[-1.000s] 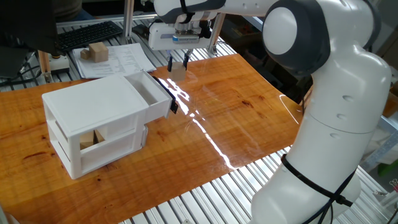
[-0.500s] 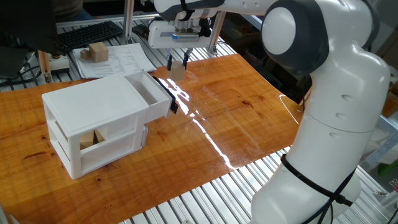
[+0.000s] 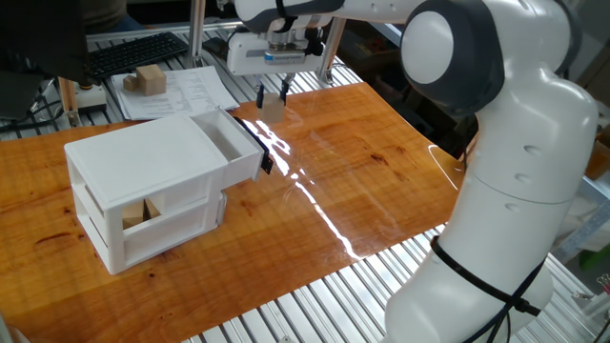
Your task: Put things in the drawer
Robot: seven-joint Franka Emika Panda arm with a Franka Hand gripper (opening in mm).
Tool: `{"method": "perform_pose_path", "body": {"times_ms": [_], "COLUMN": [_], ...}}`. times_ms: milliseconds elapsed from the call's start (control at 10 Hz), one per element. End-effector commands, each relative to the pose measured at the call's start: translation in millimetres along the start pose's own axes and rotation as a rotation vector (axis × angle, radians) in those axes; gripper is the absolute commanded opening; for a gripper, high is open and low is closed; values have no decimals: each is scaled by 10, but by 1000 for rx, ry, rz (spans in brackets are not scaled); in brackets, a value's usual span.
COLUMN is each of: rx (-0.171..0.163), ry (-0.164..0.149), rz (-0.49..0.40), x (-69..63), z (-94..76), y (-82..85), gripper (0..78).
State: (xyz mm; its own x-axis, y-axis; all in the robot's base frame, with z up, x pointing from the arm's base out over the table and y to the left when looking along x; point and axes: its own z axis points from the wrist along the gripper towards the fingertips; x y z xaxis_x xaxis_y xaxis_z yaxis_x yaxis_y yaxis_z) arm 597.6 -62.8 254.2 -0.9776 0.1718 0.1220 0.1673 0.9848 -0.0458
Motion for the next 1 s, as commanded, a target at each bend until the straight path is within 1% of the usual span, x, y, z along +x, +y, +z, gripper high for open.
{"method": "perform_pose_path", "body": {"times_ms": [100, 300, 400, 700, 800, 900, 1000], "rx": [-16, -17, -18, -31, -41, -41, -40], "ry": [-54, -82, -86, -75, -70, -69, -62], "rz": [-113, -116, -117, -107, -96, -92, -77], "x": [-5, -5, -5, 44, 68, 79, 135], "z": [-20, -20, -20, -27, -57, -72, -142], "y": [-2, -2, -2, 36, 72, 86, 154], "gripper": [13, 13, 13, 13, 13, 13, 13]}}
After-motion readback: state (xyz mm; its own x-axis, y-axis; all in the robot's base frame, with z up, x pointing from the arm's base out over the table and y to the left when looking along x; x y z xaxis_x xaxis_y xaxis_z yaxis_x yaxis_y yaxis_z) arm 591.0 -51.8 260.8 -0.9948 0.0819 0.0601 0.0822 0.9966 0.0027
